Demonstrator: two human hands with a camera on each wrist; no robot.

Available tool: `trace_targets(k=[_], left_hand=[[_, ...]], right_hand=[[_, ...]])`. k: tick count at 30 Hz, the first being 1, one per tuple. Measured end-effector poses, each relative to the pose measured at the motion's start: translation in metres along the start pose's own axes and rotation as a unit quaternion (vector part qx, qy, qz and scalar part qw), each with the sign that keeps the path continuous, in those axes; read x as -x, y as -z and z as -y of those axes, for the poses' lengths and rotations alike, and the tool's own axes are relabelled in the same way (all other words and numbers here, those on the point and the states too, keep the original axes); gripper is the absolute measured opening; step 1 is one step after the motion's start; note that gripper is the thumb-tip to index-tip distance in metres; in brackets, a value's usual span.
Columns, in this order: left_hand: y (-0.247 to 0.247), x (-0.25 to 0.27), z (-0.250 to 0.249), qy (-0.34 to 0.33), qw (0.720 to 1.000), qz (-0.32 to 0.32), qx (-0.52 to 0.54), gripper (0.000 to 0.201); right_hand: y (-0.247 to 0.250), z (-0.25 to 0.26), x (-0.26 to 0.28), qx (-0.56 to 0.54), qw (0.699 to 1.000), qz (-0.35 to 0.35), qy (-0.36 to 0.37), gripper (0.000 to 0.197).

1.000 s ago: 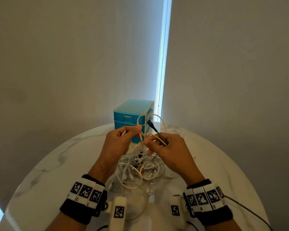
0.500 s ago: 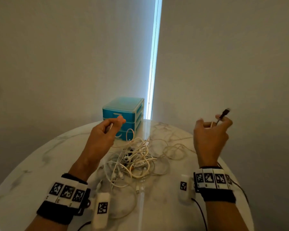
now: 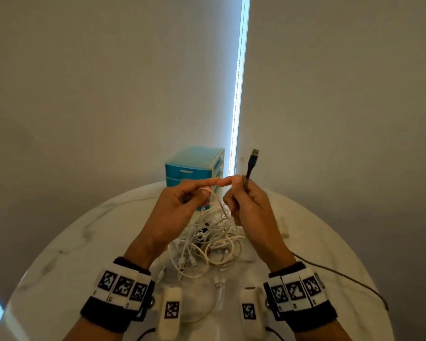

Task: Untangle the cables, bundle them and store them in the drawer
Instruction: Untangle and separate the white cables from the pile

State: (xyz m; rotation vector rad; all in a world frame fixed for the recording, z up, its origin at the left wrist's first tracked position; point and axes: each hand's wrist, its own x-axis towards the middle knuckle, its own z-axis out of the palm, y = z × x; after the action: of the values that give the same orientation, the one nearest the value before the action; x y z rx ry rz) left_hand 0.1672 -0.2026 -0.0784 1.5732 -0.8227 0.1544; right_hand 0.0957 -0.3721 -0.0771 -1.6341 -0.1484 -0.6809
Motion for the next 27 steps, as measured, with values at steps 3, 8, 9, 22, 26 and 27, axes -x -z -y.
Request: trace_targets(k=[3,8,9,22,26,27], left_hand=[[0.005,-0.002,0.004,-0.012,0.997,-0.015,-0.075,0.035],[0.008,-0.003,0.008,-0.034,0.992,-0.027,-0.119,0.044],[0.008,-0.003,0.007,-0.033,0.992,-0.03,-0.115,0.047],[0.0,0.002,-0.014,0.259,0.95,0.08,0.152,0.072],[-0.013,0.004,-0.023,0.184,0.941,0.096,0.268,0.083],[-0.017,0.003,-0.024,0.184,0.941,0.084,0.272,0.083]], right_hand=[[-0.016,-0.011,0.004,0.051,0.998,0.037,-0.008,0.036],[-0.022,-0.023,0.009,0.141,0.988,0.062,-0.029,0.037],[-0.023,-0.022,0.01,0.146,0.985,0.086,-0.038,0.038],[-0.014,-0.016,0.011,0.163,0.984,0.067,-0.022,0.038],[-0.015,-0.021,0.009,0.182,0.98,0.069,-0.029,0.044],[-0.017,-0.021,0.009,0.179,0.981,0.07,-0.03,0.048]])
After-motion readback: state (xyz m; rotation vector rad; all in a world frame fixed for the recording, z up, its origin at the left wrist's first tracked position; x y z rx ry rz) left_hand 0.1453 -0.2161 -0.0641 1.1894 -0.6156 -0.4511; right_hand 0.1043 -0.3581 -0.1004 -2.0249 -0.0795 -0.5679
